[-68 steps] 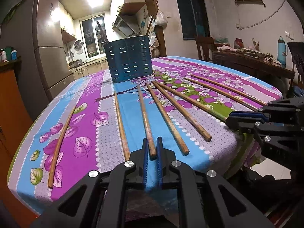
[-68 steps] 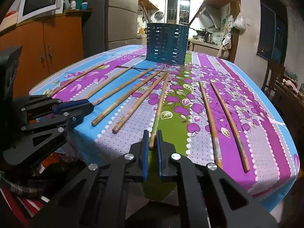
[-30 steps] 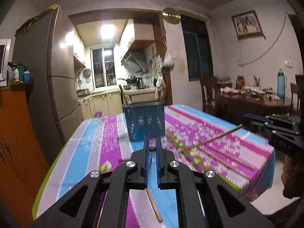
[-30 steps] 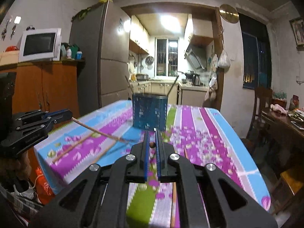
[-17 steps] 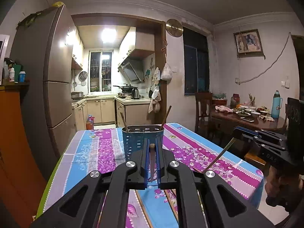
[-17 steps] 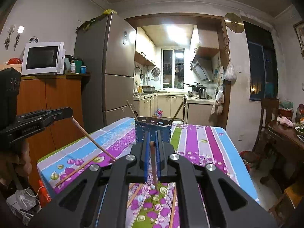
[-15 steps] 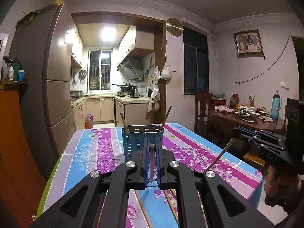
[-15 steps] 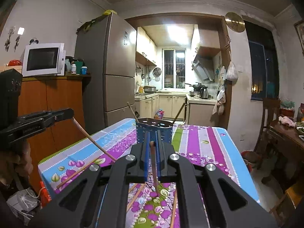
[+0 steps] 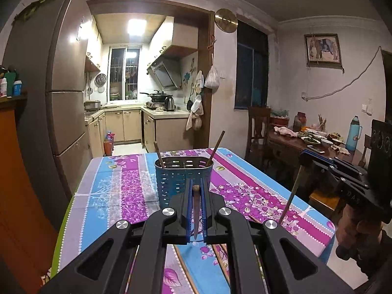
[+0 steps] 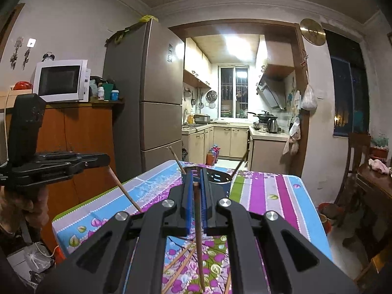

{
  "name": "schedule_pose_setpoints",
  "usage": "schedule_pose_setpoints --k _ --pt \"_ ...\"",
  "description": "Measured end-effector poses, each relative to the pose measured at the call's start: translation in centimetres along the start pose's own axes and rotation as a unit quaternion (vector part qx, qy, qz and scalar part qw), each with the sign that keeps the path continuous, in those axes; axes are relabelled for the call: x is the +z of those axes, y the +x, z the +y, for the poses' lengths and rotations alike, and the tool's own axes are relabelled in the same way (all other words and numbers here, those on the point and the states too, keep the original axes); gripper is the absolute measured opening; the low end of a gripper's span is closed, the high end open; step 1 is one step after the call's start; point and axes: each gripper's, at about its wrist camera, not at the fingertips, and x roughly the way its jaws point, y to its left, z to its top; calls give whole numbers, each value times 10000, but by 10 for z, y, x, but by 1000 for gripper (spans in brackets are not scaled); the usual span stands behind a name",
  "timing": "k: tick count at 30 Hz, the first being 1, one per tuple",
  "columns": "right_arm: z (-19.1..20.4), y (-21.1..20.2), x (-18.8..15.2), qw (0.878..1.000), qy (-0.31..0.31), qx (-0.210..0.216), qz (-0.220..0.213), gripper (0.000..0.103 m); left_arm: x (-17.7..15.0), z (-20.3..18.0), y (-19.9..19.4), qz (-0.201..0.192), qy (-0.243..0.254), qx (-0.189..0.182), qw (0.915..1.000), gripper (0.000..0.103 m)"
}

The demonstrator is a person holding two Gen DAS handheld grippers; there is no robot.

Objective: Organize utensils
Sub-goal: 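Carry the left gripper's chopstick to the holder while the right gripper carries its own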

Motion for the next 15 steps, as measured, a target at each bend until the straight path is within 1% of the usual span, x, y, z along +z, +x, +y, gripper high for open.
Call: schedule_pose_setpoints --k 4,9,11,15 --pt "-6 12 8 9999 94 93 43 5 6 5 11 84 -31 -40 10000 8" --pt "-6 23 12 9998 106 100 122 5 6 1 25 208 70 171 9996 8" --pt "-5 25 15 9998 76 90 136 5 7 -3 28 188 198 338 9991 8" --pt "-2 31 20 9998 -4 88 152 5 11 -7 31 166 276 404 9987 8"
